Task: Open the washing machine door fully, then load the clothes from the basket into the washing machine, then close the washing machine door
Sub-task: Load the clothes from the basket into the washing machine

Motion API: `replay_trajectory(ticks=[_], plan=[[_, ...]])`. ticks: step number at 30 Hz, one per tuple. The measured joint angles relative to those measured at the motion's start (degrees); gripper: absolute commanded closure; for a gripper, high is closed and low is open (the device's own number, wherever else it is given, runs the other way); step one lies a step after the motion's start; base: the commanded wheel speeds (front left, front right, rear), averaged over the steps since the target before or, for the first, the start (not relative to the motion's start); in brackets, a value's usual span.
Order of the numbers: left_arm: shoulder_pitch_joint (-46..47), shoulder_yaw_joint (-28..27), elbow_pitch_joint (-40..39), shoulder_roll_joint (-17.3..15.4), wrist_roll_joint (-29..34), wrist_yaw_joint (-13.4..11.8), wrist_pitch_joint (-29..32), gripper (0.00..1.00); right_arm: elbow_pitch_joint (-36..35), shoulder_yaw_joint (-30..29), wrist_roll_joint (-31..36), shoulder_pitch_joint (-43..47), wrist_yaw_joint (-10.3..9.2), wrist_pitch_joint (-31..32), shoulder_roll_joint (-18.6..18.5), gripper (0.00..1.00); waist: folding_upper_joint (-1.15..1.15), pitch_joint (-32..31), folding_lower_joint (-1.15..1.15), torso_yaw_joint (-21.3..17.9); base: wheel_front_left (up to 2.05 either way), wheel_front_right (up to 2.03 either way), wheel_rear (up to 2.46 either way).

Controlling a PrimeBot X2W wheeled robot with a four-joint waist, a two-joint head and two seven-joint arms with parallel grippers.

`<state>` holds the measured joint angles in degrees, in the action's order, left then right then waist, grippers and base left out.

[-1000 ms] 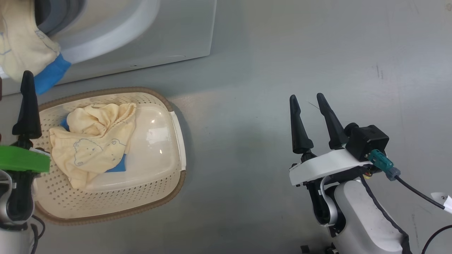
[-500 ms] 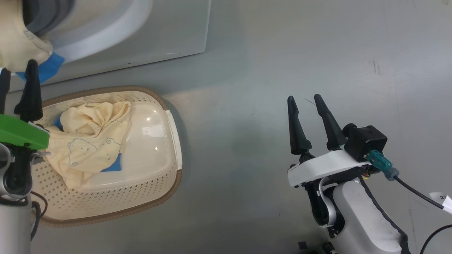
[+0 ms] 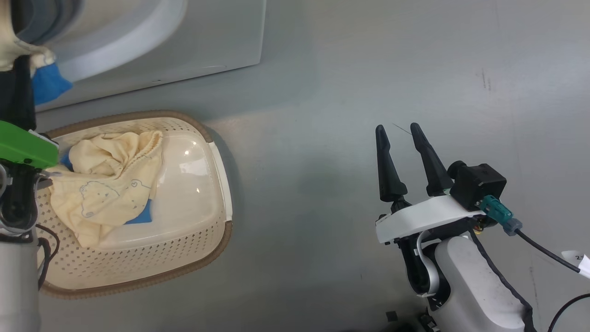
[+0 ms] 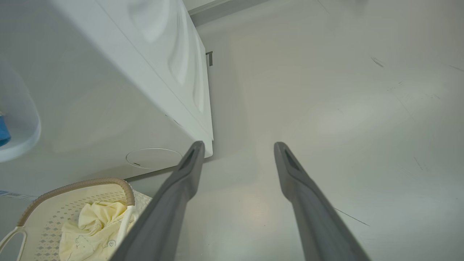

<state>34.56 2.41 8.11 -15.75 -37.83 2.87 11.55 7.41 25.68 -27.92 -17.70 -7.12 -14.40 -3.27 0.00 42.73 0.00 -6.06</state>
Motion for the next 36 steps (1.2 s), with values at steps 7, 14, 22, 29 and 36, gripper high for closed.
replay_trajectory(ticks=[7,14,22,29,36], plan=[[0.13,0.1,1.19,-0.25,1.25,0.49,-1.97,1.0,0.01,-0.41,-0.36,-0.08,0.0,0.0,0.0,0.0,0.0,0.14,0.0,0.03,0.0,0.0,0.0],[-1.73,-0.18,0.92,-0.62,2.0,1.01,-5.15,1.0,0.07,-1.42,-0.34,-0.1,-0.01,0.0,-0.01,0.0,0.0,-0.21,0.0,0.71,0.0,0.0,0.0],[-3.39,-0.25,-2.05,-1.37,2.11,1.76,-7.65,1.0,0.64,-1.93,-0.31,-0.1,0.0,0.0,-0.01,0.0,0.0,-1.29,0.0,2.06,0.0,0.0,0.0],[-5.1,-0.41,-6.25,-1.59,2.11,2.3,-10.13,1.0,1.01,-1.85,-0.31,-0.07,-0.01,0.0,-0.02,0.0,0.0,-2.79,0.0,2.66,0.0,0.0,0.0],[-0.99,-1.48,-9.02,-4.33,3.71,2.55,-11.4,1.0,1.04,-1.31,-0.32,-0.05,-0.01,0.0,-0.02,0.0,0.0,-3.42,0.0,2.79,0.0,0.0,0.0]])
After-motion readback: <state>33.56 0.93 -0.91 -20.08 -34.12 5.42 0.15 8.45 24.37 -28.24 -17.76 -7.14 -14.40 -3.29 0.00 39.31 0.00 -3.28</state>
